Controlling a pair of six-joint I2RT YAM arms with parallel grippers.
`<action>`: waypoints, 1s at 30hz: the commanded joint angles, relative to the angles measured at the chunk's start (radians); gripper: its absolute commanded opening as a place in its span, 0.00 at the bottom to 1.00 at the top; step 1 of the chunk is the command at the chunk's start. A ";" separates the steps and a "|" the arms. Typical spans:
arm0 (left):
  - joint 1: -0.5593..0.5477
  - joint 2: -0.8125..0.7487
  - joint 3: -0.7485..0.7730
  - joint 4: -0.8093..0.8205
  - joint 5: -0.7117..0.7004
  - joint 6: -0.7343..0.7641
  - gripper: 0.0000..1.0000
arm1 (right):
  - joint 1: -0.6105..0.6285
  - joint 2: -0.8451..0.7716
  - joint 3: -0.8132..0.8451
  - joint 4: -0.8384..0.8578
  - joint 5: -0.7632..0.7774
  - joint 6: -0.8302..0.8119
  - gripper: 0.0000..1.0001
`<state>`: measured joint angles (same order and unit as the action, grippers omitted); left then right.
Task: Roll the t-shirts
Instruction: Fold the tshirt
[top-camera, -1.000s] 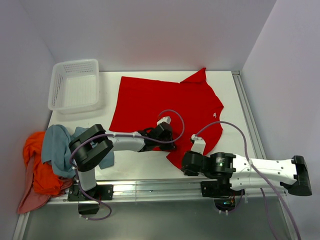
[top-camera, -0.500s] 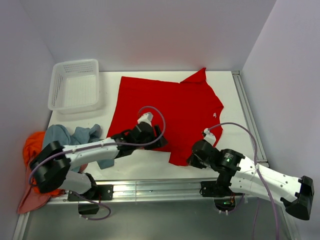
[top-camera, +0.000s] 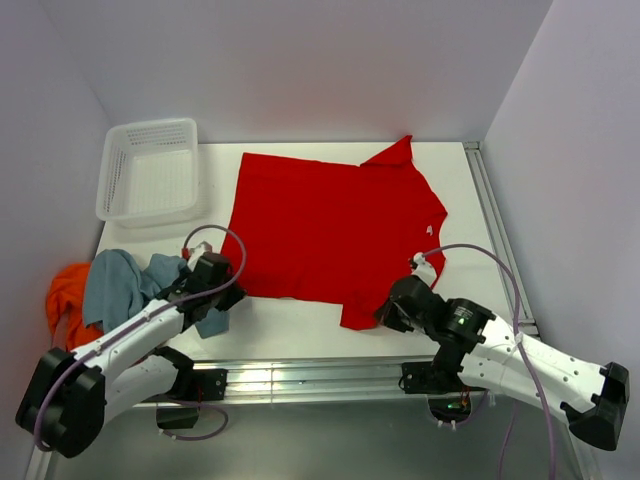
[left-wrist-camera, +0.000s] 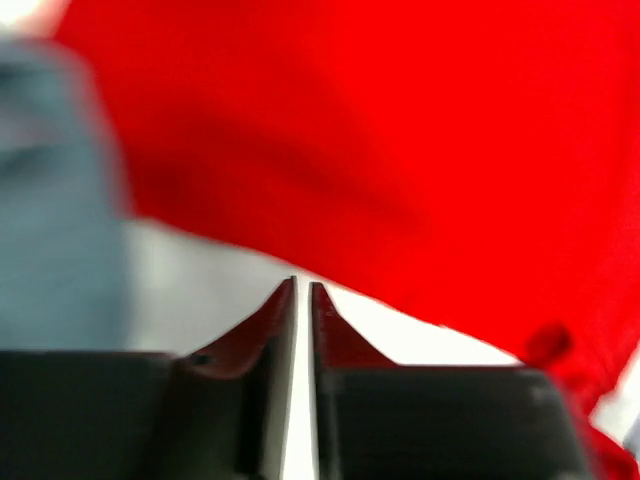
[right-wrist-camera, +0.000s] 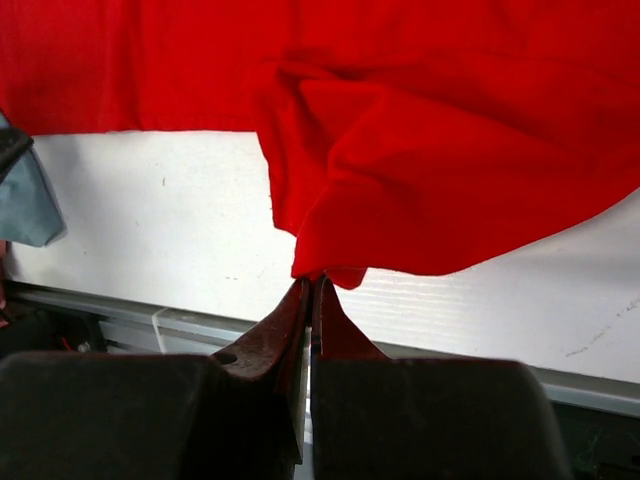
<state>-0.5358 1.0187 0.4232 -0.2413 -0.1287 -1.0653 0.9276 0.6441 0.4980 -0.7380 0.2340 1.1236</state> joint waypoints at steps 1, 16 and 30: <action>0.071 -0.061 -0.030 -0.149 -0.050 -0.076 0.12 | -0.012 0.008 0.011 0.042 0.016 -0.033 0.00; 0.273 0.105 0.060 -0.452 -0.301 -0.311 0.00 | -0.087 0.011 0.016 0.072 -0.015 -0.117 0.00; 0.792 0.228 0.247 -0.443 -0.399 -0.145 0.00 | -0.173 0.066 0.025 0.115 -0.088 -0.219 0.00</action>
<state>0.1635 1.2766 0.6296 -0.6704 -0.4004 -1.2713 0.7712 0.7090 0.4980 -0.6567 0.1551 0.9436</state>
